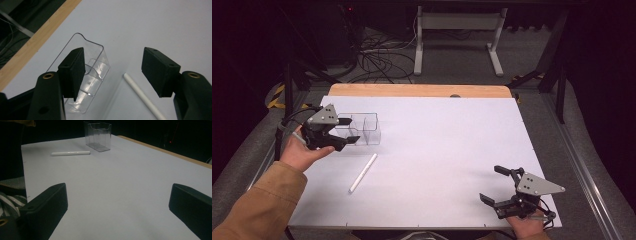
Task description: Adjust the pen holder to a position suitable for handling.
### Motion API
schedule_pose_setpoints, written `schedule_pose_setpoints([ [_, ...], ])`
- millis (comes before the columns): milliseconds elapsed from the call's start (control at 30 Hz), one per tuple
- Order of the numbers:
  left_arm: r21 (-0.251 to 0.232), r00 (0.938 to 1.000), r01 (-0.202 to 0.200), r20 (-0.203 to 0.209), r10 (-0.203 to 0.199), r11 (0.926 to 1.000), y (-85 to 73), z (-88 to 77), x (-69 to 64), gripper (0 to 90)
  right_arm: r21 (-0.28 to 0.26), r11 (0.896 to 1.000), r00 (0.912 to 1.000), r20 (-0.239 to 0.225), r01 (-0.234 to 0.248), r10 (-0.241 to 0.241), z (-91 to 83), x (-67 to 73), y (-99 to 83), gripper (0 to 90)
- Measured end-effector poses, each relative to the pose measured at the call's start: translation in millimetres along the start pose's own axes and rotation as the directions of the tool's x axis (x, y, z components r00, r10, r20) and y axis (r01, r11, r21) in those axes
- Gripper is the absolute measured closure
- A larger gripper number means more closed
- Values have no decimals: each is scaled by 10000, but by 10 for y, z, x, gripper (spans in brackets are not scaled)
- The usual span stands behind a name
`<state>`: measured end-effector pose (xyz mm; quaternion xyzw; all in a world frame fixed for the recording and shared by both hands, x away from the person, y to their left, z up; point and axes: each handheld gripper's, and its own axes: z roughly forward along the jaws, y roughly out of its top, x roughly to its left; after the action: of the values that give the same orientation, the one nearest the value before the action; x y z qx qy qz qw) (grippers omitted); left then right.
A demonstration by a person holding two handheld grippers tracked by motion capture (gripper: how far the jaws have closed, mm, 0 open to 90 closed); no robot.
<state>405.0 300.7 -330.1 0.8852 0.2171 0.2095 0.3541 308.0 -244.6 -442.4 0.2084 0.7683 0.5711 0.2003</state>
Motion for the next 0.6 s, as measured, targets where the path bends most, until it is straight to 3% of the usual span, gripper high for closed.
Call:
schedule_pose_setpoints([
  [100, 87, 9998, 208, 69, -209, 9997, 4, 33, 41, 366, 20, 10000, 10000, -2, 8, -8, -1, 0, -4, 26],
  [267, 224, 9999, 69, 90, -71, 9997, -1, 61, 96, 383, 38, 10000, 10000, -23, 25, -25, 0, 6, -1, 26],
  [433, 408, 9983, -552, 193, 545, 9976, 32, 89, 132, 384, 30, 10000, 9999, -88, 57, -57, 19, 9, 1, 26],
  [533, 591, 9934, -1116, 332, 1098, 9920, 53, 123, 183, 385, 45, 10000, 9999, -131, 62, -61, 23, 12, 2, 26],
  [600, 703, 9917, -1261, 345, 1239, 9895, 59, 137, 192, 389, 28, 10000, 9999, -145, 81, -81, 22, 10, 1, 26],
])
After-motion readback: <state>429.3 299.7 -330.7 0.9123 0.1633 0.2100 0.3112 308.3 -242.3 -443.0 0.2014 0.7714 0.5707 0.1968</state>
